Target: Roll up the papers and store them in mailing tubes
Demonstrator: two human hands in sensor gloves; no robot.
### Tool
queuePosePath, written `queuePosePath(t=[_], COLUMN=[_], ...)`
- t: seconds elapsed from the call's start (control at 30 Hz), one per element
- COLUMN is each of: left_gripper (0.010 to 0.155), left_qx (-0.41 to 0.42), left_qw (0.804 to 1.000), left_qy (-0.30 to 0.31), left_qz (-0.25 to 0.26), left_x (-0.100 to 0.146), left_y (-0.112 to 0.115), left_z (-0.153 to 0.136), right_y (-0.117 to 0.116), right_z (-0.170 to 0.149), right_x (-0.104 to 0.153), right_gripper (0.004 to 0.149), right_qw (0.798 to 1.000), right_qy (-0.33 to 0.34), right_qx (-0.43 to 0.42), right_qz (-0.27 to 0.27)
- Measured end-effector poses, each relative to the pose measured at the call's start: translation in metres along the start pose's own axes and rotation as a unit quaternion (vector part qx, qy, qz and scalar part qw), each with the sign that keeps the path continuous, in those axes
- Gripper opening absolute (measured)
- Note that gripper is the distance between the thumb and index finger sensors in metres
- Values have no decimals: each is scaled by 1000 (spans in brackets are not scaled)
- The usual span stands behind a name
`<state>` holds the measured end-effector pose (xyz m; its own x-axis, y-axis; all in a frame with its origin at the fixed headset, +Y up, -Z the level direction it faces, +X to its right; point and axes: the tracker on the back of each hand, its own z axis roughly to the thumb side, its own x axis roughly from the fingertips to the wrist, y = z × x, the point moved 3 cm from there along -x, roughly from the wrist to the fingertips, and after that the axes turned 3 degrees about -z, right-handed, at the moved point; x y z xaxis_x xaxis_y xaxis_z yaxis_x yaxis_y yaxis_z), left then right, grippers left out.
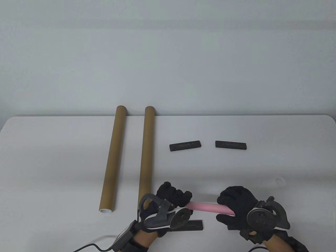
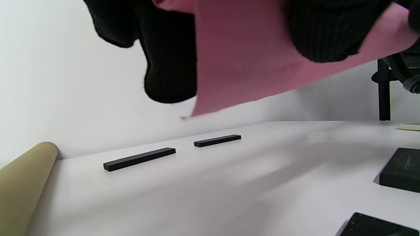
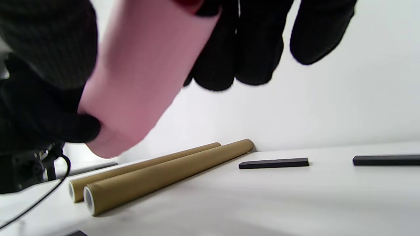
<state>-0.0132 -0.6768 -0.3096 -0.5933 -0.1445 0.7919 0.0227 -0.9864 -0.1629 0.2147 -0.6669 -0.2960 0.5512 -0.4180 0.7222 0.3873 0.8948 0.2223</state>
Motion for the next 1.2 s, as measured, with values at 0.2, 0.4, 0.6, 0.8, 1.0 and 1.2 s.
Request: queuePosePath(t=[0.2,0.4,0.6,0.8,1.0,1.2], left_gripper=[67,64,69,65,69,64], left_qx=[-17,-15,-15,-24,-20,-12], left_qw=[1000,1000,1000,1000,1000,1000], left_qy=[1,0,7,11,6,19], left_qz=[13,7,-1,8,2,-2], left_x=[2,2,2,2,2,2], left_y=[0,0,3,1,4,4], left_z=[2,2,3,6,4,5], right_y=[-3,-2,-3,-4,-4,-8], right_z=[-1,-3,1,-5,1,-8], right_x=[-3,-1,-4,-2,-4,-3], right_gripper=[51,66,51,63,50,60], right_qw=[1000,1000,1000,999,1000,995], right_qy=[-12,-15,-9,-20,-14,-41], right_qx=[-14,-23,-7,-33,3,-88], right_qz=[7,2,14,14,18,34])
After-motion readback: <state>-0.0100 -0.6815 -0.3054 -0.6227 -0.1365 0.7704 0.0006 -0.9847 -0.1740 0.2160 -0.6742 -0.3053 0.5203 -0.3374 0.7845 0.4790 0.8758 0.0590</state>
